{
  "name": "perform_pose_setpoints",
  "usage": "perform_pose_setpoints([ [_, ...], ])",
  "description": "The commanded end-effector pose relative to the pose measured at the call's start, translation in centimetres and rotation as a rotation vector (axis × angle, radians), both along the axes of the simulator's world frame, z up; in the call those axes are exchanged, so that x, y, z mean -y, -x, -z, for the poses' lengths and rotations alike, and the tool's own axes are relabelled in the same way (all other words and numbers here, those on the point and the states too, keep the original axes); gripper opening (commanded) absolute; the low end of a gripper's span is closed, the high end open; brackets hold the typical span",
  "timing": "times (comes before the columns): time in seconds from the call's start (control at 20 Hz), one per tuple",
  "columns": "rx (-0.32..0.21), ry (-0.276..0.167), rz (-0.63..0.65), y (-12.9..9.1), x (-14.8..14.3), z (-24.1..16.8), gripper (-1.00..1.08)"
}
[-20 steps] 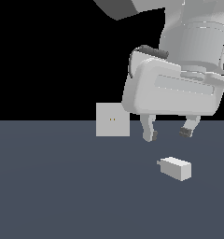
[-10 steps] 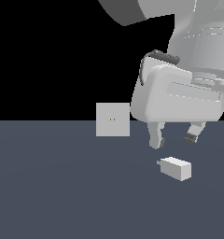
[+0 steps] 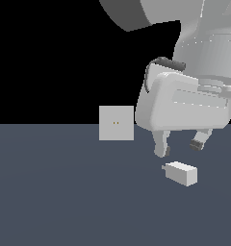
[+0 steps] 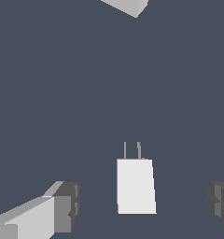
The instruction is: Plug the charger into the wall socket.
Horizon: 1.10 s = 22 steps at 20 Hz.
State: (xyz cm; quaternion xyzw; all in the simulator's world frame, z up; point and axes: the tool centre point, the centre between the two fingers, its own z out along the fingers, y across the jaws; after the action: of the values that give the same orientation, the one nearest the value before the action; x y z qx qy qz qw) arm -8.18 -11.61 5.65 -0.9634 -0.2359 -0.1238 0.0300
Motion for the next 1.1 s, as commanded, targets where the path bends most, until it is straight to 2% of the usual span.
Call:
perform_pose_setpoints([
  [0.0,-0.001,0.000,0.000,0.1,0.0,0.7,1.00],
  [0.35,-0.001,0.000,-0.001,0.1,-0.1,3.6,1.00],
  [0.65,-0.001,0.000,-0.001,0.0,0.0,4.5,1.00],
  [0.7,-0.001,0.000,-0.001,0.0,0.0,4.5,-1.00],
  [1.05,-0.001,0.000,-0.001,0.0,0.0,4.5,-1.00],
])
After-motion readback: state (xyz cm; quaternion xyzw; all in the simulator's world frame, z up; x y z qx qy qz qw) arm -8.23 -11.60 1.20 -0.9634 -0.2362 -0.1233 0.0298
